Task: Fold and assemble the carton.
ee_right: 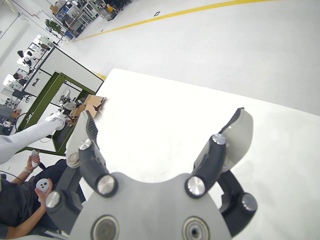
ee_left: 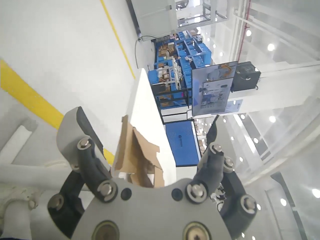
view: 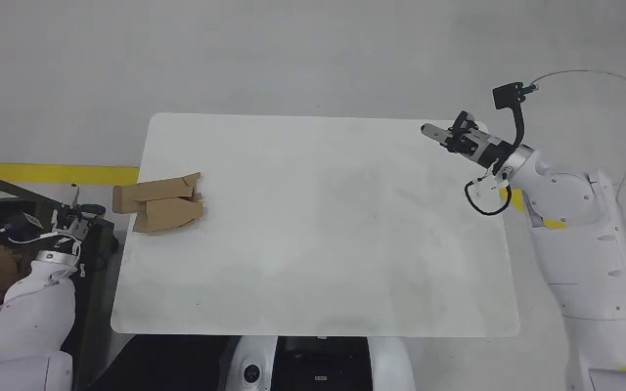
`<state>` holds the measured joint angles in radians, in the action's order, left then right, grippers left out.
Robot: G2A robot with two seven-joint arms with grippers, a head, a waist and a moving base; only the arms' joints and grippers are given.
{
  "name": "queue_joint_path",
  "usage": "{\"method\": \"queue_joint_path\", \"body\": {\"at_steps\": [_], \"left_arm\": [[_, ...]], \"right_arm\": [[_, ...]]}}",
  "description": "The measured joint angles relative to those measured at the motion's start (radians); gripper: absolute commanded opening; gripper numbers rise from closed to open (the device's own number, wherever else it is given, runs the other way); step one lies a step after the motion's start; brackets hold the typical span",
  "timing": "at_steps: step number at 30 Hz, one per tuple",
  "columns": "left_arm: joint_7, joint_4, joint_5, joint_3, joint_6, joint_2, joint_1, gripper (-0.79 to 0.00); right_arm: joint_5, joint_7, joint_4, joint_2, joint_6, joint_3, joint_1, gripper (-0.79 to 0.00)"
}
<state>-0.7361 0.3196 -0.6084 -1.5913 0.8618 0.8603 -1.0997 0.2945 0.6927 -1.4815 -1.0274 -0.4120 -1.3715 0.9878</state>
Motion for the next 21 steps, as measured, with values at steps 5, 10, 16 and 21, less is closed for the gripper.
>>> {"method": "queue_joint_path", "body": {"at_steps": [5,10,16,21], "left_arm": [[0.117,-0.006,0.185,0.054,0.008,0.000,0.016,0.000],[0.176,0.011,0.277,0.097,0.012,0.021,0.030,0.000],[0.183,0.006,0.305,0.113,0.022,0.032,0.043,-0.286],[0.193,-0.002,0.335,0.118,0.025,0.033,0.055,-0.779]], "right_arm": [[0.000,0.000,0.000,0.000,0.000,0.000,0.000,0.000],[0.000,0.000,0.000,0.000,0.000,0.000,0.000,0.000],[0.000,0.000,0.000,0.000,0.000,0.000,0.000,0.000],[0.000,0.000,0.000,0.000,0.000,0.000,0.000,0.000]]}}
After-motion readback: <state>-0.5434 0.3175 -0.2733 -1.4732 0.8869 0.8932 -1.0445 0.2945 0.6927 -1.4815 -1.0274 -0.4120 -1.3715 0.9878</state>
